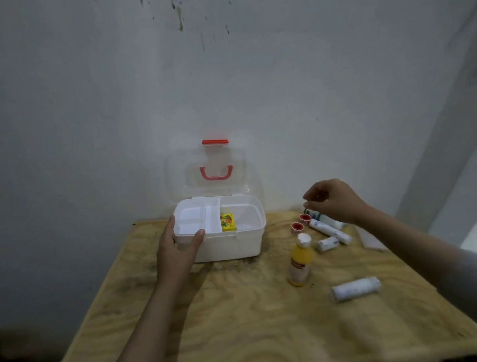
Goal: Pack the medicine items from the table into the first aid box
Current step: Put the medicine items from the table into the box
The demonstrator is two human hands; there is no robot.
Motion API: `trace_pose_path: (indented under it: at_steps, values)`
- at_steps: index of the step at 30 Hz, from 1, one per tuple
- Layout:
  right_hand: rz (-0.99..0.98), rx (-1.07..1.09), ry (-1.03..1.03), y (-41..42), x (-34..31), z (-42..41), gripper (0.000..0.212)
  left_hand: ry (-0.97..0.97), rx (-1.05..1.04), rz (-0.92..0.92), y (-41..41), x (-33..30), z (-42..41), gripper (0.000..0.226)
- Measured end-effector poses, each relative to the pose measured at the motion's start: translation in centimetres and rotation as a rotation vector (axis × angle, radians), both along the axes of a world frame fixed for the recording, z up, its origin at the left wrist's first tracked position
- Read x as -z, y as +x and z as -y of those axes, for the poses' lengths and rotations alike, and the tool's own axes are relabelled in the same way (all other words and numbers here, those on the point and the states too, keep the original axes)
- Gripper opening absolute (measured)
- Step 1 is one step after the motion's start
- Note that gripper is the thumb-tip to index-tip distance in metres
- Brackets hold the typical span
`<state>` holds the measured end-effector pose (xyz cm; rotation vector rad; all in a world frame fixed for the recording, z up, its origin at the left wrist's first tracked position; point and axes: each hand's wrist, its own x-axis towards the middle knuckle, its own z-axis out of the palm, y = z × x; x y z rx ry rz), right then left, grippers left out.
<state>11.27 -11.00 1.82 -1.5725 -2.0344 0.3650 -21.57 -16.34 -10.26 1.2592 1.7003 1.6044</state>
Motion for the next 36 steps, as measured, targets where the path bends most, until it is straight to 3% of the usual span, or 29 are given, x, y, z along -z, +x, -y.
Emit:
trace_pose_path:
  at_steps: [3,11,17,23,36]
  values:
    - [0.059,0.223,0.002,6.2,3.5,2.1,0.014,-0.009,0.000,-0.016,-0.1,-0.1,0.0,0.080]
    - [0.009,0.526,-0.089,13.2,11.8,3.6,0.047,0.002,-0.025,-0.029,0.3,-0.7,0.0,0.074]
    - [-0.114,0.583,-0.067,12.4,14.3,2.5,0.050,-0.030,-0.033,-0.050,0.1,-0.9,0.1,0.077]
    - [-0.077,0.605,0.055,12.5,15.0,1.8,0.040,-0.045,-0.047,-0.064,0.1,-1.0,0.3,0.078]
    - [-0.048,0.608,0.134,12.1,15.1,1.9,0.042,-0.037,-0.062,-0.050,1.1,-1.6,0.8,0.074]
